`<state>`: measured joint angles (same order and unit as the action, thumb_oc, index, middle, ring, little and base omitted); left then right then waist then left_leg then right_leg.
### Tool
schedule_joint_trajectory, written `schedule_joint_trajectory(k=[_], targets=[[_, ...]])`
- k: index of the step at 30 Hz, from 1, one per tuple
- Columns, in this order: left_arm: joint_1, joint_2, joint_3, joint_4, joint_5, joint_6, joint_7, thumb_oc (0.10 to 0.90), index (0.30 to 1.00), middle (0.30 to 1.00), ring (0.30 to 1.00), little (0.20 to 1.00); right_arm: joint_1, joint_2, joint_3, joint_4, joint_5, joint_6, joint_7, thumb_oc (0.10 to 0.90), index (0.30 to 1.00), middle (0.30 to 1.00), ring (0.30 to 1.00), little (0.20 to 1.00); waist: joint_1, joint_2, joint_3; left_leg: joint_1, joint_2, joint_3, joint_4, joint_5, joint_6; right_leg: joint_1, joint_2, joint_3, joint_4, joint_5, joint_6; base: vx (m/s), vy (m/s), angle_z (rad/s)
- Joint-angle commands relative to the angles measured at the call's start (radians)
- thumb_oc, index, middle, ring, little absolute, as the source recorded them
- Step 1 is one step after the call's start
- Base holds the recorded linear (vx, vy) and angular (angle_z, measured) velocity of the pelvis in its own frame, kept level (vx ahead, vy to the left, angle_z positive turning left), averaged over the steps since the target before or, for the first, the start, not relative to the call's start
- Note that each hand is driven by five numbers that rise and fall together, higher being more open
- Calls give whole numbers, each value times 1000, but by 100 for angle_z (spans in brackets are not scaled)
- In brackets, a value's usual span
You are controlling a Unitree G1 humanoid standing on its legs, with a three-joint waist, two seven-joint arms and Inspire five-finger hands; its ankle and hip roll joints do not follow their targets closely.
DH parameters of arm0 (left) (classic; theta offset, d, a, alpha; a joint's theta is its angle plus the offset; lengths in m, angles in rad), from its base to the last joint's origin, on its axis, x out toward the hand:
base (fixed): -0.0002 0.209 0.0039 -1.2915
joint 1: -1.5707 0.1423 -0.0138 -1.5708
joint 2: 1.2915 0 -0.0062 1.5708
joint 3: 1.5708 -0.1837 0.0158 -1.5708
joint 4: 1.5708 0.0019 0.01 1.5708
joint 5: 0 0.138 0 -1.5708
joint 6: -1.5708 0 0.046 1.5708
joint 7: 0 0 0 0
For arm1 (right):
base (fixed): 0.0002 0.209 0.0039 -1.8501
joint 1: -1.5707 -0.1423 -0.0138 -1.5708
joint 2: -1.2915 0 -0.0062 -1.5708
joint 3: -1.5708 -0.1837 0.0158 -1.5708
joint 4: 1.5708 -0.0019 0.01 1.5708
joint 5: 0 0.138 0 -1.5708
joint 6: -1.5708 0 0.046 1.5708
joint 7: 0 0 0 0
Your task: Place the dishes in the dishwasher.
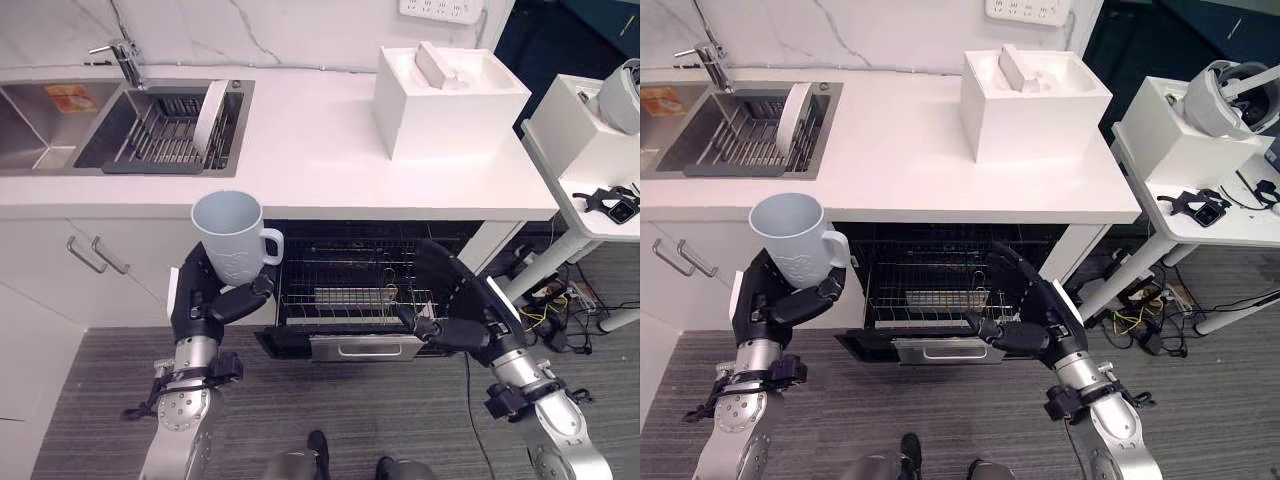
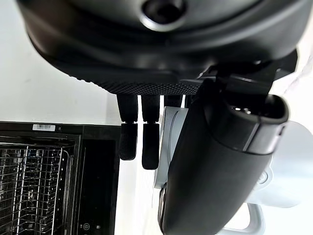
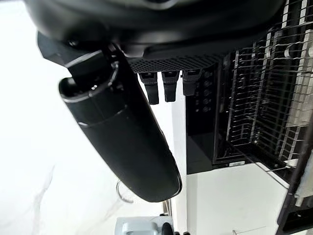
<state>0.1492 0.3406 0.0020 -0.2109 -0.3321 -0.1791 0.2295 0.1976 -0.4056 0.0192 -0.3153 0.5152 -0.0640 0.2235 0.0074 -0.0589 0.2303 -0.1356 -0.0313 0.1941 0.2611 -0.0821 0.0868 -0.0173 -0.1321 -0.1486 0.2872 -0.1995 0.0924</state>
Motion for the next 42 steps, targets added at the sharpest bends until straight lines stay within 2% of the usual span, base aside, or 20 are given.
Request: schedule_joint_trajectory(k=[1,3,6,7,9,11,13,14,16,18,20,23,25,28,33,42], targets=[[-75,40,38,-129,35,-153,-3,400,300,300,300,300,-75,6,-27,-93,149,-83,72,800,900,900,900,900,12,20,-65,-8,36,-84,39,-148,-56,30,65,-57,13,-74,-5,72,142,-3],[-76,38,40,-129,35,-155,-7,400,300,300,300,300,-78,20,-20,-92,129,-82,68,800,900,900,900,900,18,19,-64,-6,35,-86,39,-150,-49,42,69,-65,13,-70,0,64,122,-3],[-67,45,51,-136,33,-163,-25,400,300,300,300,300,-80,27,-14,-89,86,-99,62,800,900,900,900,900,24,19,-64,-3,29,-105,39,-159,-30,74,88,-83,13,9,27,76,132,-4],[-62,47,53,-139,38,-165,-29,400,300,300,300,300,-77,28,-13,-93,82,-103,64,800,900,900,900,900,21,21,-62,-1,27,-114,39,-163,-22,69,101,-70,56,49,40,63,141,4],[-62,47,52,-135,52,-162,-33,400,300,300,300,300,-70,28,-9,-97,80,-97,66,800,900,900,900,900,9,23,-57,6,24,-117,39,-172,-13,-8,107,-26,244,85,50,38,129,-4],[-80,50,42,-116,78,-166,-15,400,300,300,300,300,-69,30,3,-82,68,-95,77,800,900,900,900,900,-3,25,-53,12,23,-124,39,-176,-17,-51,95,-23,220,69,40,37,33,-9],[-114,57,28,-98,92,-176,26,400,300,300,300,300,-64,23,6,-66,76,-97,82,800,900,900,900,900,-10,34,-53,16,27,-155,39,-175,-29,-18,62,-41,59,56,23,55,-111,3],[-129,55,27,-95,84,-176,25,400,300,300,300,300,-63,22,-1,-63,88,-94,80,800,900,900,900,900,-19,32,-46,23,24,-166,39,-181,-32,-41,24,-12,13,50,22,41,-205,0],[-137,54,13,-109,108,-175,61,400,300,300,300,300,-81,28,3,-69,115,-64,70,800,900,900,900,900,-34,29,-34,45,25,-163,39,-200,-36,-125,-31,60,13,80,41,55,-237,25],[-137,57,5,-122,153,-183,102,400,300,300,300,300,-97,31,7,-87,156,-22,66,800,900,900,900,900,-38,27,-36,51,27,-167,39,-210,-34,-137,-27,106,13,63,56,65,-292,40],[-138,63,-11,-126,202,-205,154,400,300,300,300,300,-108,27,15,-93,146,-15,62,800,900,900,900,900,-34,18,-41,54,40,-145,39,-212,-40,-136,-41,85,13,70,63,36,-322,31],[-147,69,-24,-111,265,-223,204,400,300,300,300,300,-142,9,24,-86,194,10,45,800,900,900,900,900,-31,8,-50,73,84,-98,39,-215,-57,-120,-41,57,13,34,75,47,-306,-2],[-145,77,-30,-95,300,-228,224,400,300,300,300,300,-154,3,19,-89,270,51,60,800,900,900,900,900,-33,8,-63,90,111,-73,39,-219,-71,-104,-37,42,13,17,68,81,-261,-2],[-157,78,-51,-78,315,-214,227,400,300,300,300,300,-180,-7,21,-99,311,79,64,800,900,900,900,900,-36,13,-77,98,126,-74,39,-220,-83,-95,-27,38,13,5,57,62,-180,16],[-212,68,-138,-23,348,-203,223,400,300,300,300,300,-247,-16,51,-115,340,106,44,800,900,900,900,900,-47,19,-100,109,139,-78,39,-224,-100,-81,-13,37,13,-7,45,50,-109,8],[-252,62,-226,28,361,-218,185,400,300,300,300,300,-293,-11,84,-108,324,89,47,800,900,900,900,900,-48,20,-118,120,151,-64,39,-230,-104,-69,-18,15,13,-8,44,10,-13,1]])
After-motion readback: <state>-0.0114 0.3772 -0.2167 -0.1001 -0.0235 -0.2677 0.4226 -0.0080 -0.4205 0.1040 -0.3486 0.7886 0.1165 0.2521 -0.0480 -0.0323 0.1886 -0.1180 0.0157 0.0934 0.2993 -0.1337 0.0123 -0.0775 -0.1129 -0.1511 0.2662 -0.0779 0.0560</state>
